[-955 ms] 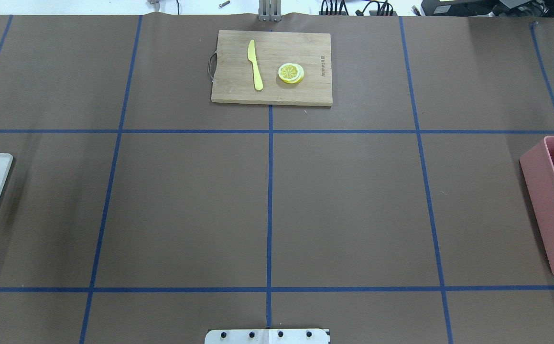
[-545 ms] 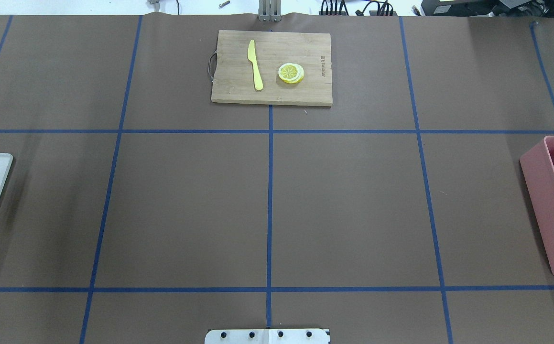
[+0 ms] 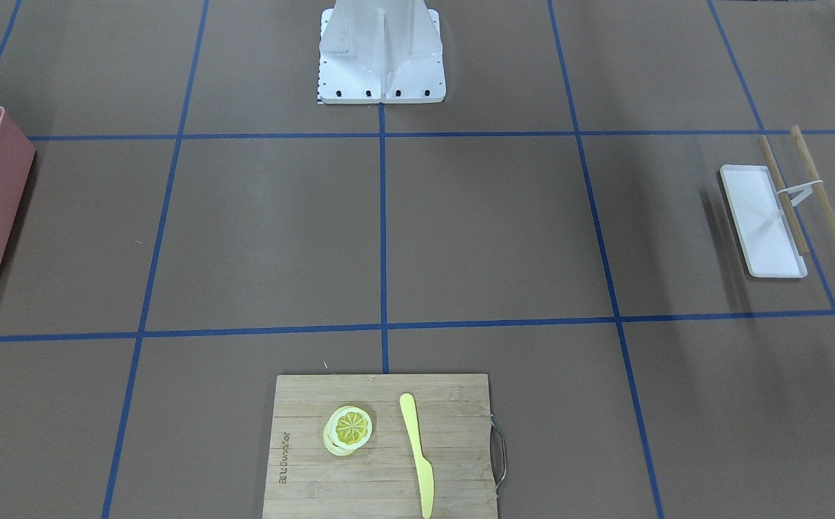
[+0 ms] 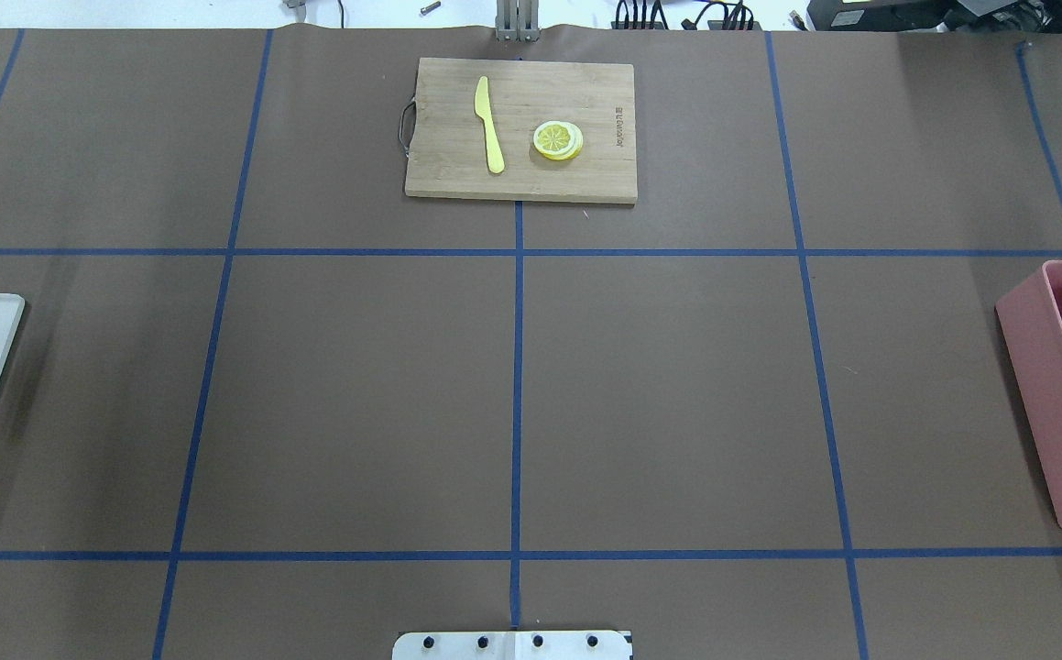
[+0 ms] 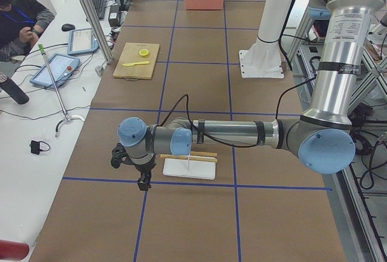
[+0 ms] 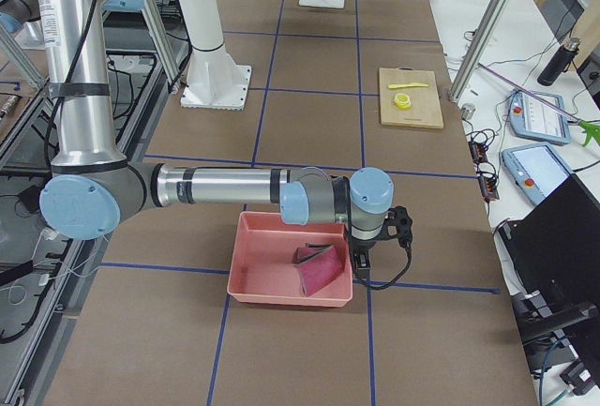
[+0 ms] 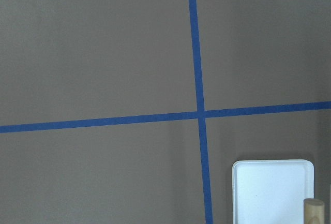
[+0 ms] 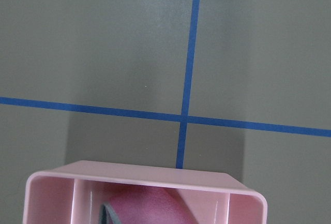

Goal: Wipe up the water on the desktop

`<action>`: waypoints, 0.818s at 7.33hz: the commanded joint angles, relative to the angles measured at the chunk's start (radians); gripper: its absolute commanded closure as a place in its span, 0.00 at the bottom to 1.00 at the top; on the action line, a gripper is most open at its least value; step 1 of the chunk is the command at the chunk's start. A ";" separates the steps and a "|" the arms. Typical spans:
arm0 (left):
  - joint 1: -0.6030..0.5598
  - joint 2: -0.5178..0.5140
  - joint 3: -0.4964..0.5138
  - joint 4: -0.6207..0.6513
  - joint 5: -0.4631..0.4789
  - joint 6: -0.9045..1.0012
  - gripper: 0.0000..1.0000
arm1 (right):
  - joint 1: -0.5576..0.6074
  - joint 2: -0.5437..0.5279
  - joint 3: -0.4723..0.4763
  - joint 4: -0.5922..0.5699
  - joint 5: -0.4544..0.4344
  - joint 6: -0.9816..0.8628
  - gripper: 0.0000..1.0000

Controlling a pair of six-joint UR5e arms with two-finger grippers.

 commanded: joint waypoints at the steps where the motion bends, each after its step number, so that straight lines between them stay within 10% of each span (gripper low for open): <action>1: 0.000 0.000 0.019 0.001 0.001 -0.001 0.01 | -0.001 -0.003 0.033 0.000 0.000 0.004 0.00; 6: 0.000 -0.002 0.033 0.001 -0.001 0.001 0.01 | 0.001 -0.007 0.031 0.000 -0.003 0.006 0.00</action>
